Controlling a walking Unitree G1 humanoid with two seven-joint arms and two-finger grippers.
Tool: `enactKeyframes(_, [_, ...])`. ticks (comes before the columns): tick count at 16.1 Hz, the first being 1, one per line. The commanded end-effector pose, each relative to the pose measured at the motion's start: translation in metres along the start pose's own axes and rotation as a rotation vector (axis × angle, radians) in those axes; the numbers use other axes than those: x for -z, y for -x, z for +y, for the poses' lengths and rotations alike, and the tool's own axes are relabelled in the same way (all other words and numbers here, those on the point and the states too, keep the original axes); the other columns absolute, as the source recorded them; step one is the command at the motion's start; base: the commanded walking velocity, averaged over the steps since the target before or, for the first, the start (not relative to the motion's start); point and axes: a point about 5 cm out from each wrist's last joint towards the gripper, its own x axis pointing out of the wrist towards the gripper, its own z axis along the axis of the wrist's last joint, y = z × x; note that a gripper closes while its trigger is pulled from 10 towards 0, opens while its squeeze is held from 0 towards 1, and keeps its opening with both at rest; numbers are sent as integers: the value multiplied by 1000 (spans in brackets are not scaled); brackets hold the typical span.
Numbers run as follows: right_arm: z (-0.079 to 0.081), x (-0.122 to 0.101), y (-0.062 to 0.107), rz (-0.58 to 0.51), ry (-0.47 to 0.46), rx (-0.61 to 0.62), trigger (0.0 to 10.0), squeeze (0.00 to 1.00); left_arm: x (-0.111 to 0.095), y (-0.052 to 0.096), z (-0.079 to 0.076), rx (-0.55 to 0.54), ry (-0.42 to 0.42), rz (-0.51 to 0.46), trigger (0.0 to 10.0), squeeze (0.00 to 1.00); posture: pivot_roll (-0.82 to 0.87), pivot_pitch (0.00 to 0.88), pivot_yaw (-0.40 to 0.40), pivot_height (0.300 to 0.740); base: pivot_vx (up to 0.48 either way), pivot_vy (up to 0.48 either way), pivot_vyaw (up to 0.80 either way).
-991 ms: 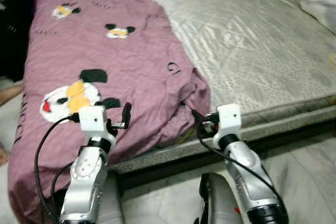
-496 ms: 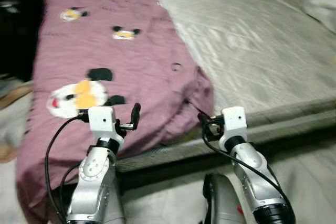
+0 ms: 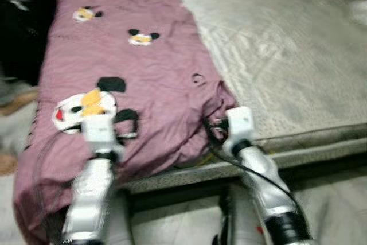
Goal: Clean up the room
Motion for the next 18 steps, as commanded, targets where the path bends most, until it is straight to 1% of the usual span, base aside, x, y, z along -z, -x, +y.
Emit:
enactKeyframes(1, [-2,-1,-1,-1,5,4,10000,0,6,4,5,-15,-18,33,10000,0,-30,139,-24,508,0,0,0])
enactKeyframes(4, [-3,0,-6,8,25,-10,10000,0,5,5,4,-24,-20,33,10000,0,-25,140,-23,508,0,0,0])
enactKeyframes(7, [2,1,-15,22,60,-56,10000,0,3,5,5,-23,-34,25,10000,0,-17,142,-14,508,0,0,0])
enactKeyframes(8, [5,0,-20,26,68,-71,10000,0,0,7,5,-6,-70,16,10000,0,-17,142,-14,508,0,0,0])
enactKeyframes(10, [8,-2,-25,22,72,-80,10000,0,-1,10,5,12,-99,8,10000,0,0,149,-14,508,0,0,0])
enactKeyframes(11, [17,-10,-36,-1,79,-90,10000,0,-4,14,8,29,-149,-2,10000,0,11,151,-16,508,0,0,0])
enactKeyframes(12, [20,-14,-41,-10,78,-85,10000,0,-6,16,14,25,-180,-11,10000,0,20,153,-18,508,0,0,0])
enactKeyframes(13, [22,-21,-49,-15,73,-57,10000,0,-8,19,35,-60,-181,-2,10000,0,26,151,-21,508,0,0,0])
enactKeyframes(14, [23,-24,-53,-16,64,-42,10000,0,-8,20,43,-94,-177,4,10000,0,49,149,-30,508,0,0,0])
enactKeyframes(15, [22,-34,-62,-17,60,40,10000,0,-12,22,53,-104,-202,1,10000,0,83,145,-29,508,0,0,0])
enactKeyframes(16, [23,-40,-66,-28,43,54,4784,0,-15,23,53,-97,-208,-2,10000,0,90,143,-27,508,0,0,0])
enactKeyframes(17, [24,-46,-70,-38,10,73,0,0,-17,23,53,-92,-212,-5,10000,0,92,139,-24,508,0,0,0])
enactKeyframes(18, [24,-50,-72,-41,-40,88,0,0,-17,23,52,-86,-214,-7,10000,0,91,136,-24,508,0,0,0])
